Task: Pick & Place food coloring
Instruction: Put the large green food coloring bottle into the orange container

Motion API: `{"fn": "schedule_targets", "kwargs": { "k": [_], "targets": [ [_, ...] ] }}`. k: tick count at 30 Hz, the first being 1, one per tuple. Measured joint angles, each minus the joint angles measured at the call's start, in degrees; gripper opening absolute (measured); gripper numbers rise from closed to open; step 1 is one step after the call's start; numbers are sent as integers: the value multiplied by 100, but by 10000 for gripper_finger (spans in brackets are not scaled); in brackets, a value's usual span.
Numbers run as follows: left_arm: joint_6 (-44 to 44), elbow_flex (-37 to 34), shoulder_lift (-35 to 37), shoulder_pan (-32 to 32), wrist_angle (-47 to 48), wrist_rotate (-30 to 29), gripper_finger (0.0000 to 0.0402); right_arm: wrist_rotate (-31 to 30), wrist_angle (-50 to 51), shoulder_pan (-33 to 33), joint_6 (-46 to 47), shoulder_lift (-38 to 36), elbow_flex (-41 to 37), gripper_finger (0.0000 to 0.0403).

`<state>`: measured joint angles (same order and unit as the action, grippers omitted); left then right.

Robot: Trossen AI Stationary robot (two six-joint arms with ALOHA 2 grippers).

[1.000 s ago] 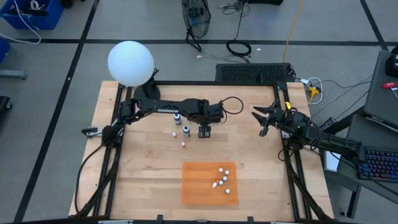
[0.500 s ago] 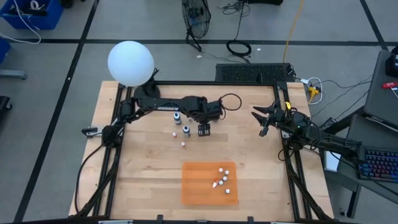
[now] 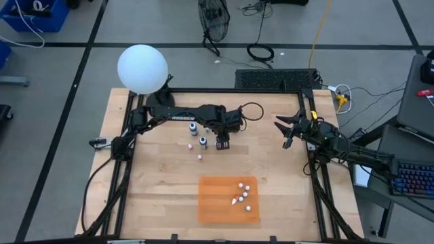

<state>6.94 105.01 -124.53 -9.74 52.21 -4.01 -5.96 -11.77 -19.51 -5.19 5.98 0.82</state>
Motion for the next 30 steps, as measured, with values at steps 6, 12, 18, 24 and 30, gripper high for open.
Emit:
{"fn": "schedule_targets", "kwargs": {
  "k": [6, 12, 18, 24, 30],
  "targets": [
    [98, 24, 7, 18, 84, -133, 149, 2, 0, -2, -2, 0, 2, 110],
    [6, 583, 335, 303, 1260, -1127, 149, 0, 0, -1, -2, -2, 0, 110],
    [-718, 1531, 680, 1053, 2794, -1251, 149, 0, 0, 0, 0, -2, 0, 110],
    [-1603, 1333, 1030, 2123, 3516, -1092, 149, 0, -1, 0, -1, 2, 2, 110],
    [-1720, 454, 1064, 2985, 2380, -780, 149, 1, -2, 0, -1, 7, 1, 110]
  ]
}}
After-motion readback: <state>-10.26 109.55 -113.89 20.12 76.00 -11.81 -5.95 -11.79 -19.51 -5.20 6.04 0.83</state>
